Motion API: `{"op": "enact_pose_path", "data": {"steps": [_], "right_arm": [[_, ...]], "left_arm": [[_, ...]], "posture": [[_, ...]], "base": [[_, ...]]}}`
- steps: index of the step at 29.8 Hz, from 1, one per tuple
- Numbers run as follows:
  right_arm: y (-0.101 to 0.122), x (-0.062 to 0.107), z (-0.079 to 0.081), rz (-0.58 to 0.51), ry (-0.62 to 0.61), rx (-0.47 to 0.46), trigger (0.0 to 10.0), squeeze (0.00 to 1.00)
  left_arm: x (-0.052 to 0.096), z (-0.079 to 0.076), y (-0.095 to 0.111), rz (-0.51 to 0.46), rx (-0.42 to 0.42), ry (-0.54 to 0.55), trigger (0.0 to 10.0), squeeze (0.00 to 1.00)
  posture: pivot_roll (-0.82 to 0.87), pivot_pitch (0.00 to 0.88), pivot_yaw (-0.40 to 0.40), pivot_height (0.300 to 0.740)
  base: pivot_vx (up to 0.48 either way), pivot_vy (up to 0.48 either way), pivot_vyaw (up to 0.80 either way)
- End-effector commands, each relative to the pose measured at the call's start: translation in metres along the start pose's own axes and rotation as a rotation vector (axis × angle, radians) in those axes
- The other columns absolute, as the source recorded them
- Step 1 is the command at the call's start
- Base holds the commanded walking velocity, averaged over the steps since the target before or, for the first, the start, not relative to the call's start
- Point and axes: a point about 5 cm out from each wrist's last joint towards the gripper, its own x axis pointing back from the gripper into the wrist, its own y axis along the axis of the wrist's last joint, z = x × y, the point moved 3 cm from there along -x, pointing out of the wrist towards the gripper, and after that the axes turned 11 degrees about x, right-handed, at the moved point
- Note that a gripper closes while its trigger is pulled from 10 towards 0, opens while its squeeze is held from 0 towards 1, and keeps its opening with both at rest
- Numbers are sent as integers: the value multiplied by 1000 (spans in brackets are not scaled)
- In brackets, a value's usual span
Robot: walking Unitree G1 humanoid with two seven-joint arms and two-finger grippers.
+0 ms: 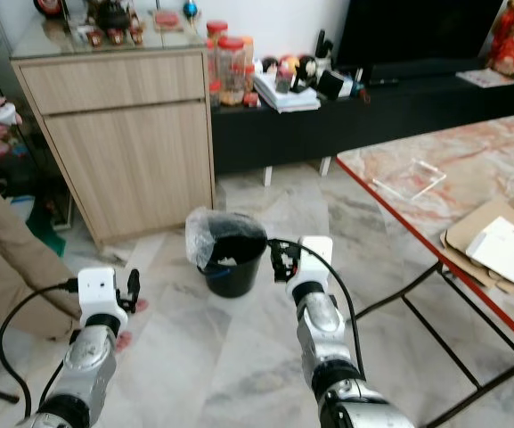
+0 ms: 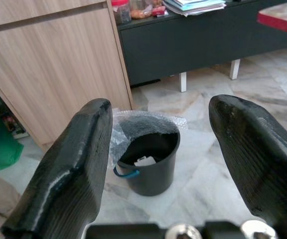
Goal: Picking trash to rubbish bin
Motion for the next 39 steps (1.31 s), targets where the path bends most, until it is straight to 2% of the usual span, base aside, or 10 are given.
{"op": "enact_pose_path", "data": {"steps": [1,8,10,17,24,29,39], "right_arm": [[11,-5,0,-38,-3,1,10000,0],[14,-6,1,-50,1,2,10000,0],[22,-9,5,-73,16,17,10000,0],[26,-11,10,-88,30,14,10000,0],[29,-12,14,-101,41,11,10000,0],[29,-12,15,-102,40,11,10000,0],[29,-11,18,-105,47,9,10000,0]], "left_arm": [[-4,-1,7,-32,15,4,10000,0],[-7,-2,13,-45,17,1,10000,0],[-12,-2,21,-70,20,4,10000,0],[-14,-2,25,-82,18,2,10000,0],[-14,-4,29,-100,6,-23,10000,0],[-13,-11,32,-118,-13,-58,10000,0],[-17,-16,39,-139,-22,-81,10000,0]], "posture": [[-48,0,-63,740],[-46,0,-61,740],[-43,0,-61,740],[-39,0,-60,740],[-32,0,-55,740],[-32,0,-53,740],[-32,0,-51,740]], "base": [[454,0,0],[454,0,0],[456,0,0],[458,0,0],[436,0,-571],[0,0,0],[0,0,-791]]}}
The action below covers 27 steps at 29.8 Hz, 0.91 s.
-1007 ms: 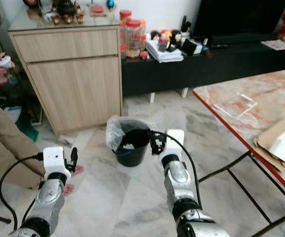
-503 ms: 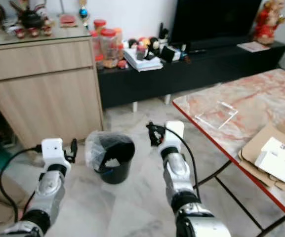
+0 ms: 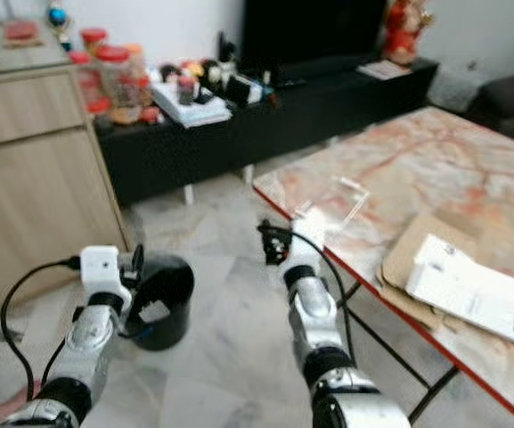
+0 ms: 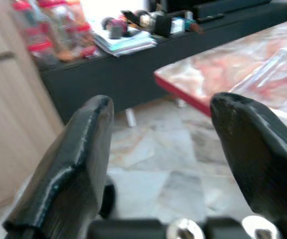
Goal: Picking trash to rubbish bin
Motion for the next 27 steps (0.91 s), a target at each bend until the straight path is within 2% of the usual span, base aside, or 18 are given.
{"op": "enact_pose_path", "data": {"steps": [1,27], "right_arm": [[3,-1,-11,-11,-25,11,10000,0],[4,-1,-4,-17,-11,6,10000,0]], "left_arm": [[-4,-7,5,-16,10,-16,10000,0],[-11,-10,14,-27,2,-42,10000,0]], "posture": [[-32,0,-51,740],[-32,0,-50,740]], "base": [[0,0,-788],[0,0,-788]]}}
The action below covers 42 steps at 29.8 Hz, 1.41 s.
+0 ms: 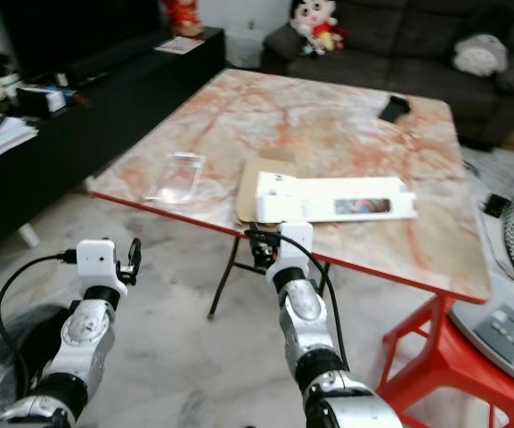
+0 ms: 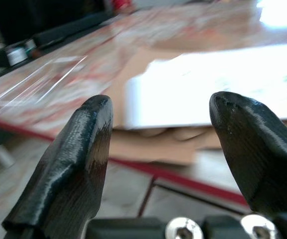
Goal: Picking trash to rubbish bin
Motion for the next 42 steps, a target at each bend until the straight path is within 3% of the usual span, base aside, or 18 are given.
{"op": "enact_pose_path", "data": {"steps": [1,25,42], "right_arm": [[3,-2,3,-11,2,-8,10000,0],[3,-1,5,-8,3,-14,10000,0],[3,-1,7,-17,5,-10,10000,0]], "left_arm": [[-5,-2,7,-12,1,-11,10000,0],[-9,-7,11,-13,4,-41,10000,0],[-8,-9,11,-14,-10,-42,10000,0]], "posture": [[-32,0,-50,740],[-28,0,-50,740],[-23,0,-42,740]], "base": [[0,0,-788],[0,0,-787],[0,0,0]]}}
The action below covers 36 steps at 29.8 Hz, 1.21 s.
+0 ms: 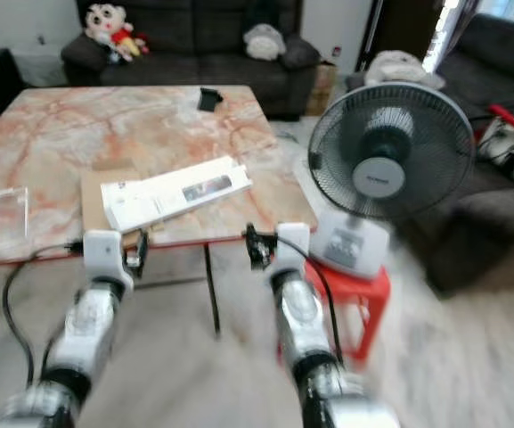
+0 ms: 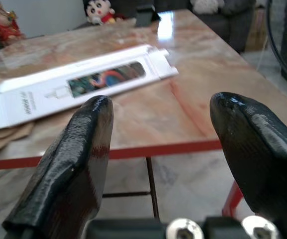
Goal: Picking trash to rubbish bin
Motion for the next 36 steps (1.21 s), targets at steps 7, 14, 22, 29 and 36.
{"op": "enact_pose_path", "data": {"steps": [7,14,22,29,36], "right_arm": [[2,-1,5,-11,10,8,10000,0],[0,0,5,-6,4,-14,10000,0],[1,0,6,-10,11,9,10000,0],[2,-1,4,-11,10,-3,10000,0],[2,-1,5,-10,20,11,10000,0]], "left_arm": [[-1,6,4,-4,-22,13,10000,0],[-2,7,5,-4,-28,9,10000,0],[-3,6,6,-3,-27,11,10000,0],[-3,5,5,0,-25,16,10000,0],[-3,5,5,-2,-26,17,10000,0]], "posture": [[-21,0,-34,740],[-18,0,-26,740],[-18,0,-25,740],[-23,0,-30,740],[-24,0,-33,740]], "base": [[0,0,561],[0,0,437],[30,0,0],[292,0,373],[315,0,0]]}}
